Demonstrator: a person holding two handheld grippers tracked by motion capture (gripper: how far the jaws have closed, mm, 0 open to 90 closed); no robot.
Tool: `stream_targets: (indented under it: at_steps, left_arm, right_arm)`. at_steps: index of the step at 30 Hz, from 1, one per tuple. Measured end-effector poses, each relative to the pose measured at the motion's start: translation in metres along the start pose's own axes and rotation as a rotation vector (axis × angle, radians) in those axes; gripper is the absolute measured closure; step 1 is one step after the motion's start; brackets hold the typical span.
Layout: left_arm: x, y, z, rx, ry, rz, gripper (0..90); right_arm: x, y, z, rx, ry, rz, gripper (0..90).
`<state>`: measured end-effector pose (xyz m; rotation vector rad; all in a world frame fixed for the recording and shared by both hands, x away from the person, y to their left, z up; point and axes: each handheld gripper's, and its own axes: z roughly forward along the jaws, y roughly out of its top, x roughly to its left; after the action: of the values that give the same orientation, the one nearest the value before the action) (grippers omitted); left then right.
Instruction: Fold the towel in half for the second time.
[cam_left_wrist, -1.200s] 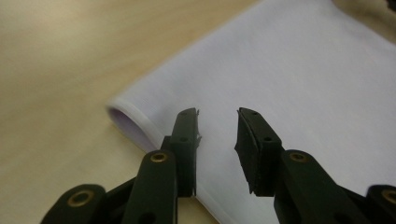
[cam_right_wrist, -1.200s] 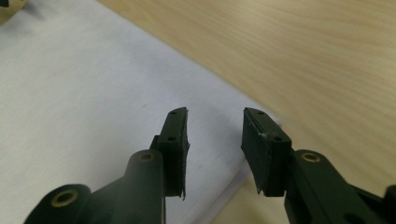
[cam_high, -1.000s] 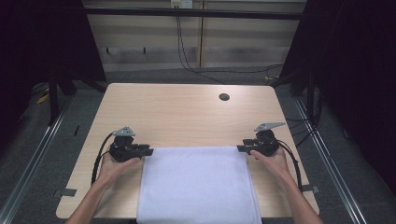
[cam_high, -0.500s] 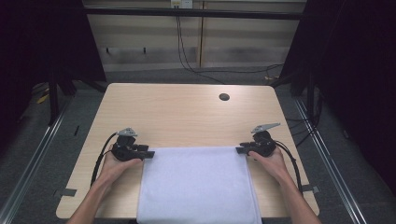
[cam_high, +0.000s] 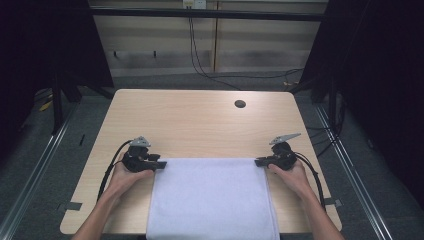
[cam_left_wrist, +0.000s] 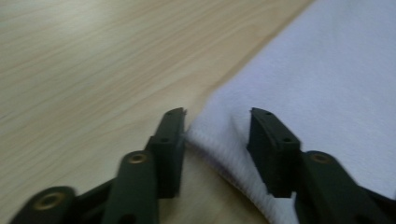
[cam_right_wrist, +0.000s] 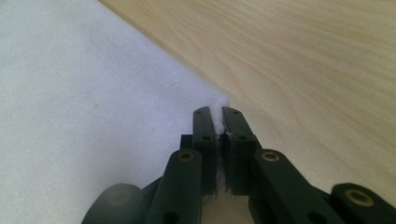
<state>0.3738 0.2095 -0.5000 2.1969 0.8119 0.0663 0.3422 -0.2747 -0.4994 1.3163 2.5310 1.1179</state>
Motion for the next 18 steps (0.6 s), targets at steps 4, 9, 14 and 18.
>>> stream_targets:
  at_steps: [4, 9, 14, 18]
  left_arm:
    - [-0.005, 0.001, 0.000, 0.024, -0.026, 0.021, 81.5]
    - [0.003, 0.001, -0.009, -0.046, -0.063, -0.055, 84.3]
    - [0.008, 0.008, -0.023, -0.114, -0.053, -0.081, 84.4]
    - [0.010, 0.018, -0.029, -0.151, -0.041, -0.090, 84.4]
  right_arm:
    - [-0.001, 0.000, 0.000, -0.006, 0.007, 0.009, 86.0]
    - [0.001, 0.006, -0.009, -0.062, 0.025, 0.007, 86.8]
    - [-0.001, 0.020, -0.023, -0.154, 0.039, 0.027, 86.9]
    - [0.000, 0.034, -0.026, -0.180, 0.027, 0.005, 86.9]
